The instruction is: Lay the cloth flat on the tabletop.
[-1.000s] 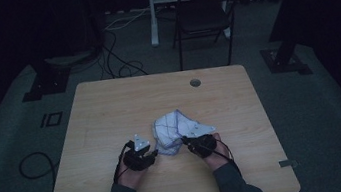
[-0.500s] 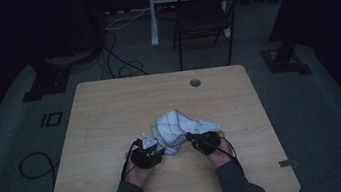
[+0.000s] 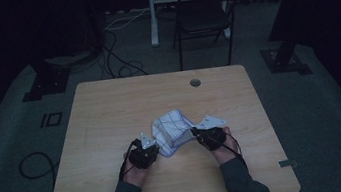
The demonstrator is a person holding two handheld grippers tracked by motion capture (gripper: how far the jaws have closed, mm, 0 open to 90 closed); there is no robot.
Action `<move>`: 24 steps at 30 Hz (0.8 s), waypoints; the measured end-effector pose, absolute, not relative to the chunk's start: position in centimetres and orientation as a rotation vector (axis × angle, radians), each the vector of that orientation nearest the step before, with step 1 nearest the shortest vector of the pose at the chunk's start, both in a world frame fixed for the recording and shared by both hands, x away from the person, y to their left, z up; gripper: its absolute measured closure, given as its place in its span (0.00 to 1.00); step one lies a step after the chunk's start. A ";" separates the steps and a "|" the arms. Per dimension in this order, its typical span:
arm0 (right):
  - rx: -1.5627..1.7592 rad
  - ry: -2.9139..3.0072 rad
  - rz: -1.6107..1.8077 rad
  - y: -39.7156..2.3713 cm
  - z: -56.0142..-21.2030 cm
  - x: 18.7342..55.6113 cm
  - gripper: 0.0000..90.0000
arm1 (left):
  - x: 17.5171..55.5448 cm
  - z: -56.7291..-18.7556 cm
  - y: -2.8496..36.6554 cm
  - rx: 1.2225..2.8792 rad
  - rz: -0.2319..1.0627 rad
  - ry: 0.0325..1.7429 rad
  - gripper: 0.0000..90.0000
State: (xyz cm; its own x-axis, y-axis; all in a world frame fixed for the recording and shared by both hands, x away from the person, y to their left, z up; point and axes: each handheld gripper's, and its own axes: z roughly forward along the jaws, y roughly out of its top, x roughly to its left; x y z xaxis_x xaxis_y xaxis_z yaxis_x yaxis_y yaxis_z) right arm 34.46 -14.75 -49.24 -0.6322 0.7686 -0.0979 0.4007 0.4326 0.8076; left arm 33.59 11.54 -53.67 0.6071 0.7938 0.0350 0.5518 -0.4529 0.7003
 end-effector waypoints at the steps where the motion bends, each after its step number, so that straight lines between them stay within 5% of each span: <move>1: 0.987 2.231 1.079 -14.8 -49.2 34.5 0.97 | 33.6 -53.6 11.7 2.180 0.481 1.056 0.94; 24: 1.046 2.183 1.052 -17.6 -49.0 34.4 0.97 | 34.9 -53.5 15.6 2.178 0.601 1.170 0.95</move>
State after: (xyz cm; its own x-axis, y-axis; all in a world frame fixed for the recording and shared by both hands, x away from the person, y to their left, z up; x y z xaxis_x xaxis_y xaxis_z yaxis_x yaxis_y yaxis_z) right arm 34.37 -17.61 -49.04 -0.5820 0.8068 -0.1015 0.4232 0.4071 0.8094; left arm 34.89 15.59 -53.45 0.5116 0.8520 0.1111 0.5863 -0.4407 0.6797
